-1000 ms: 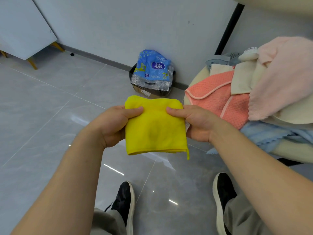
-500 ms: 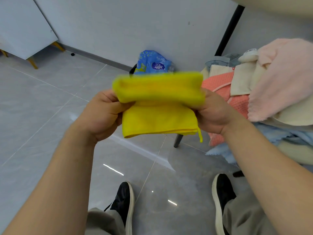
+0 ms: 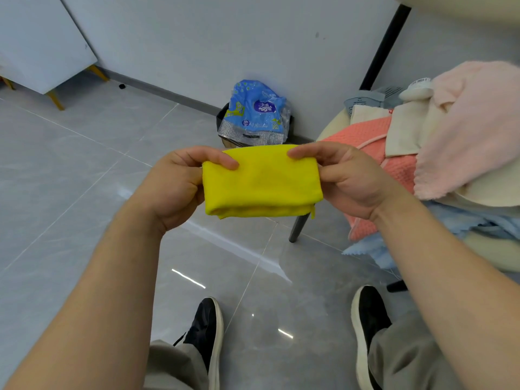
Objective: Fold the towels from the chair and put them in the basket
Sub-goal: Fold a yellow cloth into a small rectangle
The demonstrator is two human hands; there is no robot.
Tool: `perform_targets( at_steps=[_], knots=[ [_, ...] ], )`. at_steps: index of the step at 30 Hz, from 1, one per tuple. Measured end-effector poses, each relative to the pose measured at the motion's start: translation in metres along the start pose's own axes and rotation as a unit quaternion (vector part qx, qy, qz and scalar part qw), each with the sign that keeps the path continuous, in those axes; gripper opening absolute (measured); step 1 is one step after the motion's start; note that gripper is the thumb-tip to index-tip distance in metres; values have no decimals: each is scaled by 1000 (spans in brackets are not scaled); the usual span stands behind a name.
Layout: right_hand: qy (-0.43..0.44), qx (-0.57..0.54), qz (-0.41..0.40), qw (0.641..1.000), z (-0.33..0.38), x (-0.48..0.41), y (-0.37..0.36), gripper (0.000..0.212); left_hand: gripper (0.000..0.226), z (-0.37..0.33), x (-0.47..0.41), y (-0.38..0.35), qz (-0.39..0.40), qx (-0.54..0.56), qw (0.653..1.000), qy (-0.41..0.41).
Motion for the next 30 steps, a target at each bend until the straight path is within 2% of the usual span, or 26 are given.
perform_targets(
  at_steps=[4, 6, 8, 10, 13, 15, 17, 21, 26, 28, 30],
  knots=[
    [-8, -29, -26, 999, -6, -7, 6, 64, 48, 5, -4, 4, -37, 34, 999, 9],
    [-26, -11, -64, 998, -13, -8, 10, 50, 38, 11, -8, 11, -77, 63, 995, 18],
    [-48, 2, -82, 995, -22, -8, 10, 34, 39, 22, -12, 17, -101, 79, 991, 34],
    [-69, -28, -91, 993, -29, -8, 6, 29, 40, 31, -14, 24, -123, 77, 988, 52],
    [-61, -43, -115, 991, -30, -9, 4, 25, 20, 30, -15, 30, -159, 37, 986, 35],
    [-32, -10, -141, 989, -24, -9, 6, 19, 27, 24, -14, 31, -179, 24, 983, 16],
    [-1, 7, -173, 985, -17, -8, 12, 18, 33, 21, -13, 28, -169, 34, 985, 8],
    [55, 31, -214, 975, -5, -4, 25, 39, 38, 22, -13, 13, -128, 50, 990, 33],
    [99, 45, -220, 969, 6, 0, 26, 27, 38, 32, -9, 6, -145, 188, 966, 98],
    [99, 41, -211, 971, 4, -2, 27, 31, 51, 39, -7, 1, -125, 167, 967, 144],
    [92, 64, -201, 973, 0, -5, 27, 38, 44, 42, -7, -4, -112, 116, 974, 157]
  ],
)
Point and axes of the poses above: each hand's wrist, its own x-axis away from the middle knuckle, its own y-axis out of the back of the hand, z = x × y, the point moved 10 cm from there along -x, towards the middle knuckle, and after that the axes turned 3 degrees about x, right-handed, at the moved point
